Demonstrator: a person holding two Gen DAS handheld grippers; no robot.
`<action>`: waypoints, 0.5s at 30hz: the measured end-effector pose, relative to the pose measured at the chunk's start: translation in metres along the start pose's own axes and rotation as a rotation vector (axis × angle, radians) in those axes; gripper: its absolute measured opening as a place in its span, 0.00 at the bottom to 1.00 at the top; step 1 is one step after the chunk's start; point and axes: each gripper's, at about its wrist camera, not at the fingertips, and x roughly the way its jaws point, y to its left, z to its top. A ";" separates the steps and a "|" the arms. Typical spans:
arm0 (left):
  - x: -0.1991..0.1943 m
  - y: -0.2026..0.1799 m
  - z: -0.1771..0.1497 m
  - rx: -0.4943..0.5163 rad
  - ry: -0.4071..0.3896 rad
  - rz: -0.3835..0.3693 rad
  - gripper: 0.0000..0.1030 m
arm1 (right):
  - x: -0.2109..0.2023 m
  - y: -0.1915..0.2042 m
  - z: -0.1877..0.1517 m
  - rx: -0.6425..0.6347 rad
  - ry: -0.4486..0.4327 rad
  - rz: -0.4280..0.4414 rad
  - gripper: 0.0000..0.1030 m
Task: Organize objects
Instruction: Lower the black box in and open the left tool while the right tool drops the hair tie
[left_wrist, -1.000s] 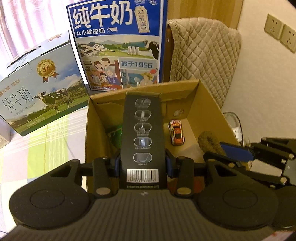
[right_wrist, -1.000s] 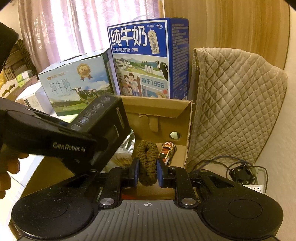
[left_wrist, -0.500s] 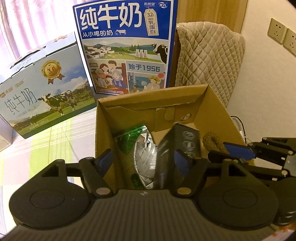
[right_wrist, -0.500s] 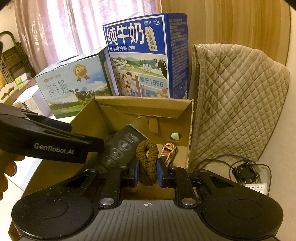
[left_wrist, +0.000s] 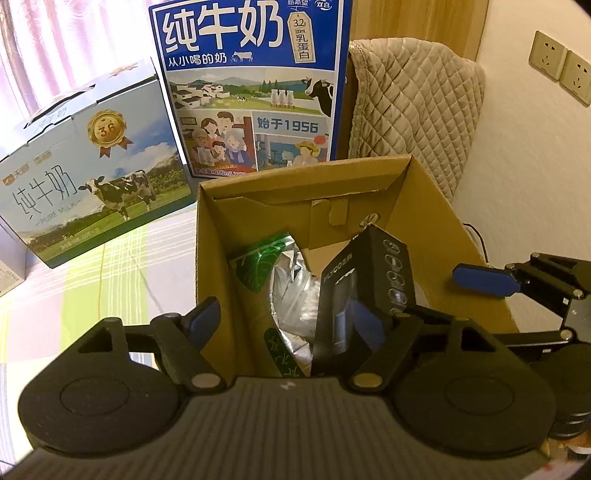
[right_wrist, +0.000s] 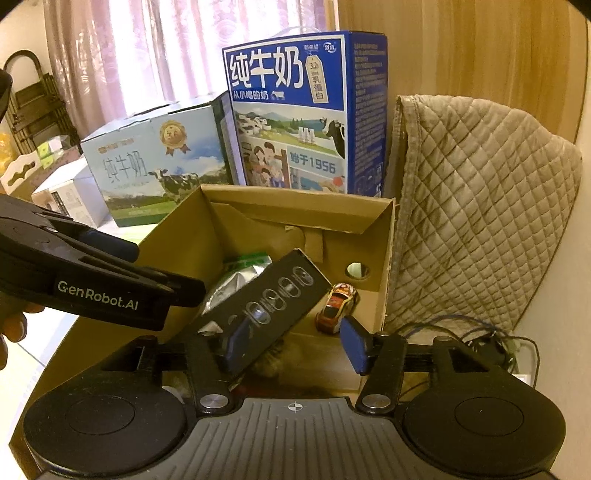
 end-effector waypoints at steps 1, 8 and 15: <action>-0.001 0.000 -0.001 0.001 -0.001 0.000 0.75 | -0.001 0.000 0.000 0.000 0.001 0.001 0.53; -0.013 -0.001 -0.009 0.005 -0.004 -0.007 0.77 | -0.014 0.000 -0.007 0.019 -0.006 0.006 0.57; -0.031 -0.005 -0.020 0.005 -0.011 -0.016 0.80 | -0.032 0.009 -0.019 0.025 -0.015 0.027 0.59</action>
